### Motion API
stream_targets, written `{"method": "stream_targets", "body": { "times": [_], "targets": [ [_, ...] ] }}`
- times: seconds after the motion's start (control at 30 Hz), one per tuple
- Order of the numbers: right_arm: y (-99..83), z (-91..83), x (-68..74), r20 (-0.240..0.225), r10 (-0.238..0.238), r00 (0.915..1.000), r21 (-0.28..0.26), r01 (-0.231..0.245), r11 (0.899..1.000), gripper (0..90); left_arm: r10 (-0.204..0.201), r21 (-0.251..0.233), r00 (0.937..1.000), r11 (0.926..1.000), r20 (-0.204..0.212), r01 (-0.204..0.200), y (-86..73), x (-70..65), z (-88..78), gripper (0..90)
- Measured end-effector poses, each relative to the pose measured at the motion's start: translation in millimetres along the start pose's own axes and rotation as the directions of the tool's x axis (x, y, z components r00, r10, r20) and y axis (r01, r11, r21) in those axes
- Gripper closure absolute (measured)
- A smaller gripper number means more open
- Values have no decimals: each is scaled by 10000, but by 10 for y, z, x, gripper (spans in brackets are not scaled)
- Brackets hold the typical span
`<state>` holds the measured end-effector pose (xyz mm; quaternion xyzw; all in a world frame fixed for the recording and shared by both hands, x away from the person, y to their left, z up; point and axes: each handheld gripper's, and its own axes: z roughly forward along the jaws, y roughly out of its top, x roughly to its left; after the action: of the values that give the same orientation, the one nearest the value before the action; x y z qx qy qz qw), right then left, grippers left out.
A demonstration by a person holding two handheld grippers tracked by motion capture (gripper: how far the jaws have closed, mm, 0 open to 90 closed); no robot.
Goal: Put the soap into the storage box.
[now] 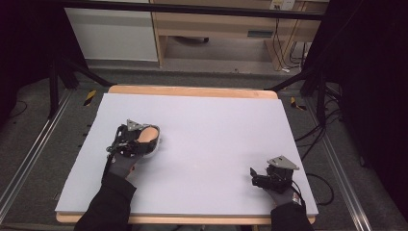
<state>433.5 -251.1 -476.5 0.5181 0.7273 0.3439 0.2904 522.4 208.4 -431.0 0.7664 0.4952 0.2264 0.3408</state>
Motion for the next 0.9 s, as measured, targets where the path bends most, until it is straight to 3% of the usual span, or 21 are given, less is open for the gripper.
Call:
{"method": "stream_targets", "body": {
  "times": [0.4, 0.9],
  "targets": [
    [0, -2, 3, -23, 15, 10000, -24, -15, 10000, 64, -56, -113, 10000, 9999, -81, 56, -9, -6, 8, 313],
    [-2, 4, 6, -4, -60, 10000, 38, 60, 10000, 63, 235, -97, 9996, 9997, -185, -236, -13, -55, 16, 294]
  ]
}}
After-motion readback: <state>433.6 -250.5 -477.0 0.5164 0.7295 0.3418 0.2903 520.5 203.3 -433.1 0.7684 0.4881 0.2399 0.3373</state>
